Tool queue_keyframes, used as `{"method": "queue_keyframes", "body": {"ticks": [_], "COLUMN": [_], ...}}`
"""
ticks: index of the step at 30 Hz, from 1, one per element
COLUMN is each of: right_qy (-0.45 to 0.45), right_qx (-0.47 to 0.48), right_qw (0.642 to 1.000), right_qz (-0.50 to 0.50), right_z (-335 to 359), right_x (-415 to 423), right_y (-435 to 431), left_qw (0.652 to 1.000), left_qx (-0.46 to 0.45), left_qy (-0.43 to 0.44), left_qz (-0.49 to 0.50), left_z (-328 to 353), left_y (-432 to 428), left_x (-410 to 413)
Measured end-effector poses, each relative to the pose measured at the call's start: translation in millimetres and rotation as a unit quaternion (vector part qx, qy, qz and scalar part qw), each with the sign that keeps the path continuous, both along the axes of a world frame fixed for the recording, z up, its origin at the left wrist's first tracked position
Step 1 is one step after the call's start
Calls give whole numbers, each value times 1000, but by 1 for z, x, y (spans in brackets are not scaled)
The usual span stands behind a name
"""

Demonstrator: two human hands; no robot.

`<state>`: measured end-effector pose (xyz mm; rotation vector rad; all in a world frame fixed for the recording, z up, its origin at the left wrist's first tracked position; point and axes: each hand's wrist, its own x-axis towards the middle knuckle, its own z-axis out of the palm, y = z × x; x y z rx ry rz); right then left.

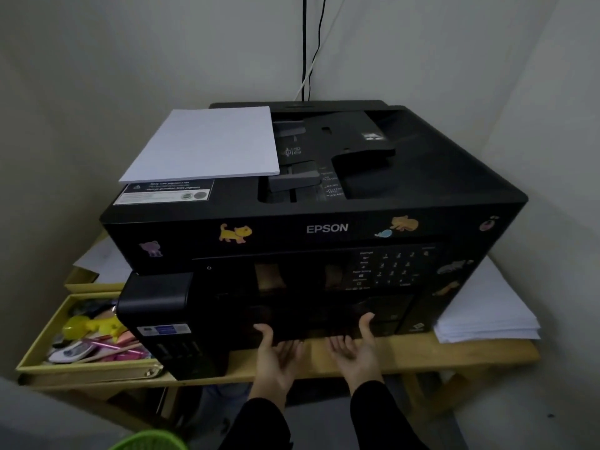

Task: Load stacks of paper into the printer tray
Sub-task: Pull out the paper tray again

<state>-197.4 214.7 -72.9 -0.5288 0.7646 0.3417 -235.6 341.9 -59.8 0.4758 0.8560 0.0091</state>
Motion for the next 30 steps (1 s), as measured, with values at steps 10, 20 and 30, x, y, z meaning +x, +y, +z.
{"method": "queue_keyframes", "body": {"ticks": [10, 20, 30], "right_qy": [41, 223, -130], "right_qx": [-86, -340, -848], "right_qw": [994, 911, 453], "right_qz": [45, 69, 241], "right_z": [4, 13, -8], "right_x": [-3, -9, -30], "right_y": [1, 21, 21], "left_qw": [996, 948, 549], "left_qx": [56, 221, 742], "left_qy": [73, 212, 244], "left_qz": [-18, -88, -299], "left_z": [-7, 14, -1], "left_y": [-8, -21, -31], "left_x": [1, -22, -36]}}
